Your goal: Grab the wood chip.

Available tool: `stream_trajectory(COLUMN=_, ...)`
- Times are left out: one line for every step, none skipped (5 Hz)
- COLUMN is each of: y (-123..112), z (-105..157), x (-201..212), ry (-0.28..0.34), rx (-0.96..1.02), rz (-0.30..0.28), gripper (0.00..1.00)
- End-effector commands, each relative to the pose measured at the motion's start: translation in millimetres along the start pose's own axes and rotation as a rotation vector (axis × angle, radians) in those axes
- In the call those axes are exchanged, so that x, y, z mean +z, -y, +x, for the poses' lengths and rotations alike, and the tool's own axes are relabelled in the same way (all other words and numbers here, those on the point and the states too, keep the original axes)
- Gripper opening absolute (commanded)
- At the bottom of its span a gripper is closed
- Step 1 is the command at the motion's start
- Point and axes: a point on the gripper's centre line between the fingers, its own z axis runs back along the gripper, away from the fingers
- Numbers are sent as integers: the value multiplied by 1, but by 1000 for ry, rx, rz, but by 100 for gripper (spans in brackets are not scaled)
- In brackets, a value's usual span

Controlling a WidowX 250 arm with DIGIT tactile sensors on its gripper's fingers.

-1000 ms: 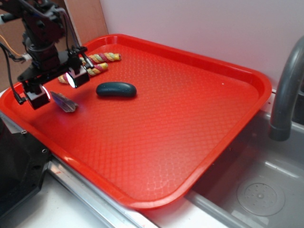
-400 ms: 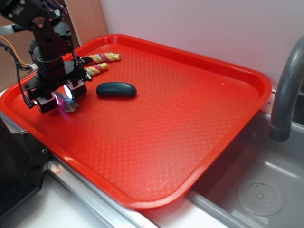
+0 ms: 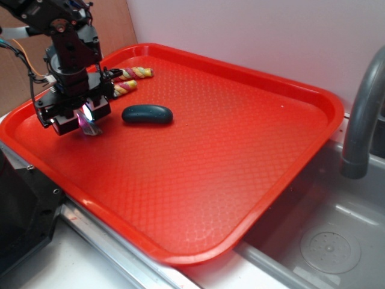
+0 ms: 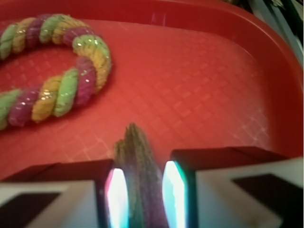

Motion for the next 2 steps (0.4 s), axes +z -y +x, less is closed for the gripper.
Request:
stream_trajectory(y=8, z=13, x=43, ry=-40, rx=-66, rz=-137, gripper=0)
stream_trajectory(y=18, z=19, x=87, ry=-111, rx=-294, rz=-229, gripper=0)
